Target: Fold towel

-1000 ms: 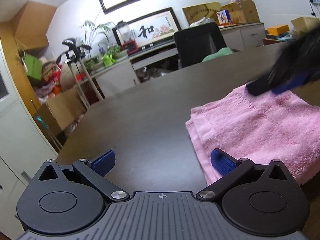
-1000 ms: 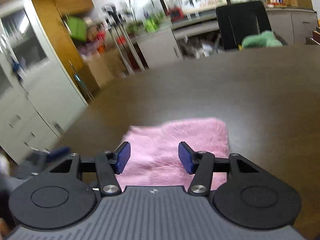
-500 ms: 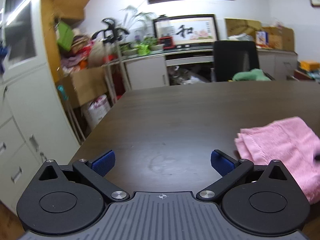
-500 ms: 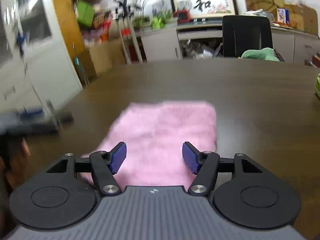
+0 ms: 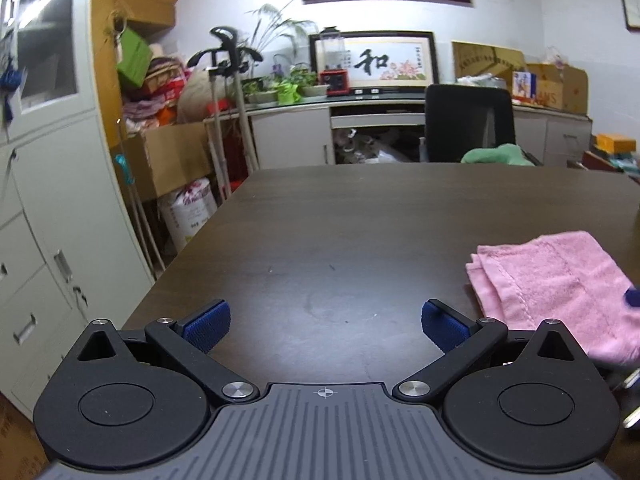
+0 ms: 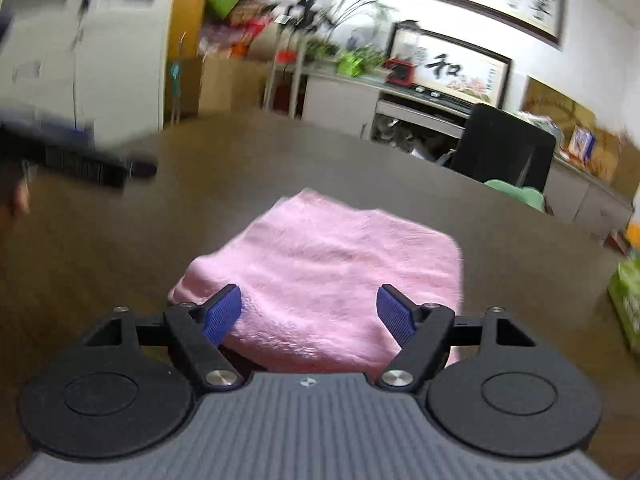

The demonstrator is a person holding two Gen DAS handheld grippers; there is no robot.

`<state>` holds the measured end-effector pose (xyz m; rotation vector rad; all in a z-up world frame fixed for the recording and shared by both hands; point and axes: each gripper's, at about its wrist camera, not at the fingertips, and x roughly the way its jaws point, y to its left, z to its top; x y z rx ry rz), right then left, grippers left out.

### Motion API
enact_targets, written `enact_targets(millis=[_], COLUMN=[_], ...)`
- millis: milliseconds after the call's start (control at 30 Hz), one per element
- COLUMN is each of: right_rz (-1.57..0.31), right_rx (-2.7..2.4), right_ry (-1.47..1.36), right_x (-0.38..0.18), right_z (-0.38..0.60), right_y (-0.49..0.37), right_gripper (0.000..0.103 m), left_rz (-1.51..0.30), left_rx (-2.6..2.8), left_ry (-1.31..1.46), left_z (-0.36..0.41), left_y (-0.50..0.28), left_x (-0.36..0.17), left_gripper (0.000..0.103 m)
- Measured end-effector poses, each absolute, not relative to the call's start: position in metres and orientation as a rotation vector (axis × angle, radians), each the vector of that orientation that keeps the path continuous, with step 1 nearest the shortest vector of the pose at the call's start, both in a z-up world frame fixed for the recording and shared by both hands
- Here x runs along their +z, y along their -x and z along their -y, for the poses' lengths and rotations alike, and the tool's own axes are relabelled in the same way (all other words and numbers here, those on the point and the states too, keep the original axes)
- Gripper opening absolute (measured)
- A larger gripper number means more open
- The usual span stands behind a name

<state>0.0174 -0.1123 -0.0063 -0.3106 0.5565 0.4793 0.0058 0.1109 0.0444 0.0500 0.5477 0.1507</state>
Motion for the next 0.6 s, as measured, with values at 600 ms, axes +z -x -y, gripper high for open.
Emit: enact_targets(millis=[600], right_rz=[-0.628], right_rx=[0.645], right_ry=[-0.408], right_x=[0.018], right_z=[0.228], right_y=[-0.028], right_gripper=[0.079], left_rz=[-0.588], left_rx=[0.031], left_ry=[-0.105], left_z=[-0.092], left_y=[0.000], left_x=[0.029], left_gripper=[0.103])
